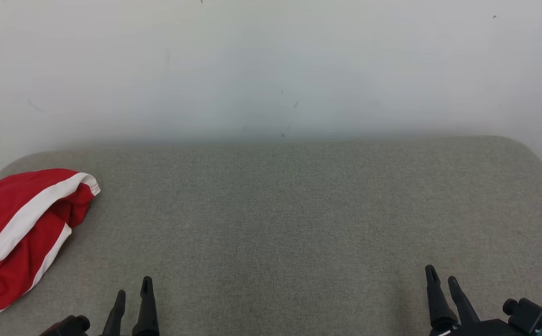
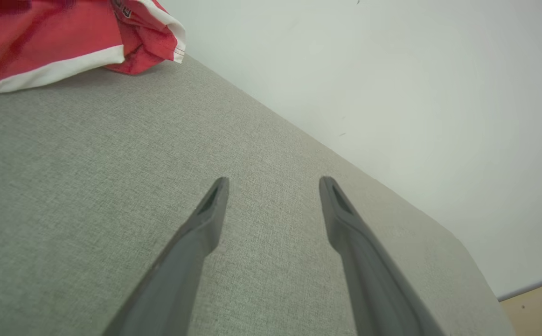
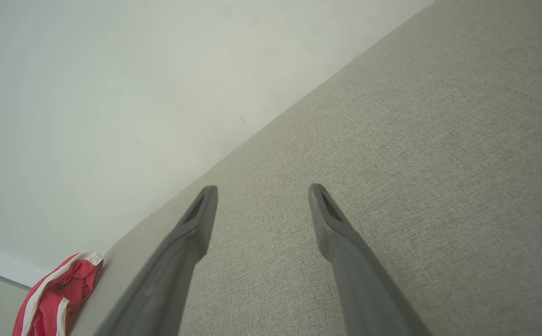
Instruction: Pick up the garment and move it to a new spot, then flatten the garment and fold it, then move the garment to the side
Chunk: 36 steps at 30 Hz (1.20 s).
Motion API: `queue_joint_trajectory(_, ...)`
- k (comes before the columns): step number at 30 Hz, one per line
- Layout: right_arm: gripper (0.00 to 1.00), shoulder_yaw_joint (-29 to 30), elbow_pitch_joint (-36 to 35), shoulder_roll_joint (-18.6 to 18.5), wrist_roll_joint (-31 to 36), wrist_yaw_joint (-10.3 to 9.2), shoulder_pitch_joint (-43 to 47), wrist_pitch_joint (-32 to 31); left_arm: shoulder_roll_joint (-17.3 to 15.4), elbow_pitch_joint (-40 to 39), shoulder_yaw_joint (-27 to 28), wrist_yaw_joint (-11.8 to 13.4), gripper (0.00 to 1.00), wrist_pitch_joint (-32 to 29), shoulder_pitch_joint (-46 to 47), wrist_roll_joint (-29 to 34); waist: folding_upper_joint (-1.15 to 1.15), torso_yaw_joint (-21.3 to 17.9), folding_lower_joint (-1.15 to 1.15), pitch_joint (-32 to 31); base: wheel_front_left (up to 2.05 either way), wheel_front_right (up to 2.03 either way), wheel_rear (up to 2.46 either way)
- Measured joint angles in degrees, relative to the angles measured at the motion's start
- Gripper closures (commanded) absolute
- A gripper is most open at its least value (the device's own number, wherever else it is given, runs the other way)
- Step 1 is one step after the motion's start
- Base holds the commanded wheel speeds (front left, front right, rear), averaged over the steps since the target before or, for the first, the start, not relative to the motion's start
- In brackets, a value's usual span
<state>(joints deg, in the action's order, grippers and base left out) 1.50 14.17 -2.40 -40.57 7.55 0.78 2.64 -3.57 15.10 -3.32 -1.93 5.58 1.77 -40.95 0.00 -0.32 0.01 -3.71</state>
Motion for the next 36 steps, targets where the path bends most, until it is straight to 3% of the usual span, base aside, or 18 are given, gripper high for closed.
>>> queue_joint_trajectory(16, 0.00, -1.16, -0.14, -0.09, 12.36, 0.00, 0.97, 0.77, -2.97, -1.77, -2.92, 1.92, 0.00, 2.83, -1.09, 13.96, 0.00, 0.06, -0.01, -1.35, 0.00, 0.00, 0.00)
queue_joint_trajectory(36, 0.00, -1.82, -0.76, -0.19, 24.55, 0.00, 1.80, 2.35, -4.30, -0.74, -4.10, 3.54, 0.00, 5.43, -2.02, 22.79, 0.00, -0.43, -0.01, -2.95, 0.00, 0.00, 0.00)
